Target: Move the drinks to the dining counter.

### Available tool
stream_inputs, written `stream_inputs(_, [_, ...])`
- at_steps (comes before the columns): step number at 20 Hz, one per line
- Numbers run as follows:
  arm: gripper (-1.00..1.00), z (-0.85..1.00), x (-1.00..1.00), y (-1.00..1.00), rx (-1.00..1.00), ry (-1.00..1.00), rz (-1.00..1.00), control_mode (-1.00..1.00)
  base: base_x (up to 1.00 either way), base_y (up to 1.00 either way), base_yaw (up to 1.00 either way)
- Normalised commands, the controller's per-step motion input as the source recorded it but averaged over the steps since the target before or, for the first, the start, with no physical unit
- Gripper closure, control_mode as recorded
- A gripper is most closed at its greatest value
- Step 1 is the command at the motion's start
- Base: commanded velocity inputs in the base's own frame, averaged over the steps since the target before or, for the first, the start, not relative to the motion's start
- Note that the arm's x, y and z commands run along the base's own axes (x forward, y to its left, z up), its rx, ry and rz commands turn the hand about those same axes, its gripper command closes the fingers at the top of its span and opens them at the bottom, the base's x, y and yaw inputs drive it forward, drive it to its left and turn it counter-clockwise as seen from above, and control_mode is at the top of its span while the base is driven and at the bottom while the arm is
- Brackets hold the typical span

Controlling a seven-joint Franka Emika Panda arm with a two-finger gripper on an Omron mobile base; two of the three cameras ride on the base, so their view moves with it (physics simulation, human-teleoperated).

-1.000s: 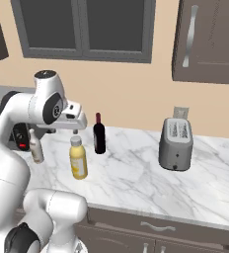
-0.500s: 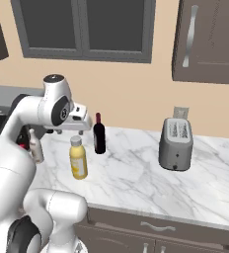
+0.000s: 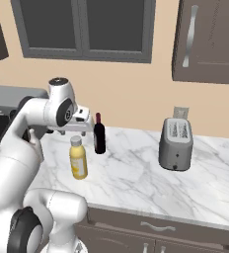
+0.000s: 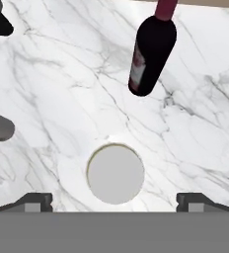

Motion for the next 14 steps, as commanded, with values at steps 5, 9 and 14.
stream_inputs(5, [-1.00, -0.15, 0.09, 0.00, 0.00, 0.00, 0.00, -1.00, 0.00, 0.00, 0.00])
stream_inputs(9, [-1.00, -0.17, 0.00, 0.00, 0.00, 0.04, 0.00, -1.00, 0.00, 0.00, 0.00])
stream_inputs(14, [-1.00, -0.20, 0.00, 0.00, 0.00, 0.03, 0.00, -1.00, 0.00, 0.00, 0.00])
